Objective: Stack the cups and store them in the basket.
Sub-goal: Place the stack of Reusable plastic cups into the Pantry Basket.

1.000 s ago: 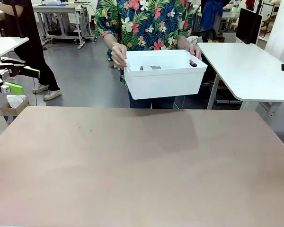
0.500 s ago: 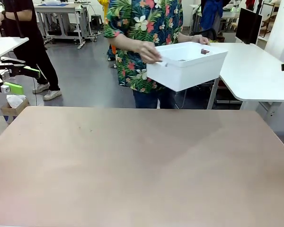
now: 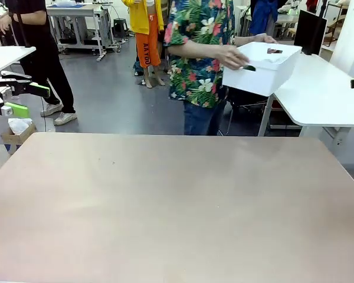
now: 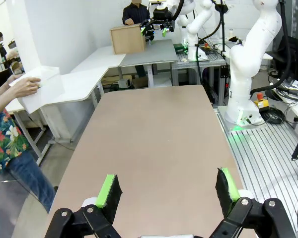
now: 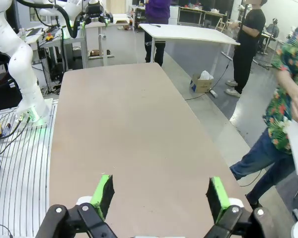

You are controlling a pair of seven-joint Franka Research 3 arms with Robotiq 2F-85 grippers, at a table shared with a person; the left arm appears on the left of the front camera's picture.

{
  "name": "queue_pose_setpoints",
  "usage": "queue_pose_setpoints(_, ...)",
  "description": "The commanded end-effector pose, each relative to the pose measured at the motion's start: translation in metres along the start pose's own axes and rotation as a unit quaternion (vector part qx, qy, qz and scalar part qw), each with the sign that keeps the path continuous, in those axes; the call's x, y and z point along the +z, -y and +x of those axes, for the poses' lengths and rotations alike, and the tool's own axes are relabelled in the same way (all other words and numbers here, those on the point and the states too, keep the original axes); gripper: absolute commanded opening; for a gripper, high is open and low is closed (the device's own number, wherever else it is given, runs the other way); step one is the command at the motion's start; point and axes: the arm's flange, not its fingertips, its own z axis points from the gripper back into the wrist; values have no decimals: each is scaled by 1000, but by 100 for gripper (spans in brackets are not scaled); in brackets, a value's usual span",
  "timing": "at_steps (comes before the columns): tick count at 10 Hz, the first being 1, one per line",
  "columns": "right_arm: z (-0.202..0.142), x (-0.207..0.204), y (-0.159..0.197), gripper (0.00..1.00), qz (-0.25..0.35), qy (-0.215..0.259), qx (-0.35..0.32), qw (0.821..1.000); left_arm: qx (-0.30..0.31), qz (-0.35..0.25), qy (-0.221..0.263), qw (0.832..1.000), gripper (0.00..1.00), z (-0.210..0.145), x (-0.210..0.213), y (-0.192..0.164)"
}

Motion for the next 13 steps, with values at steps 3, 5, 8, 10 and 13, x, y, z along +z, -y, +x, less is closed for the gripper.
queue_pose_setpoints(3,3,0,0,100,-1,10,4,1000,3,1,3,1000,100,3,0,1)
queue_pose_setpoints(5,3,0,0,100,-1,10,4,1000,3,1,3,1000,100,3,0,1)
queue_pose_setpoints(8,3,0,0,100,-1,10,4,1000,3,1,3,1000,100,3,0,1)
queue_pose_setpoints(10,3,0,0,100,-1,10,4,1000,3,1,3,1000,100,3,0,1)
queue_pose_setpoints(13,3,0,0,100,-1,10,4,1000,3,1,3,1000,100,3,0,1)
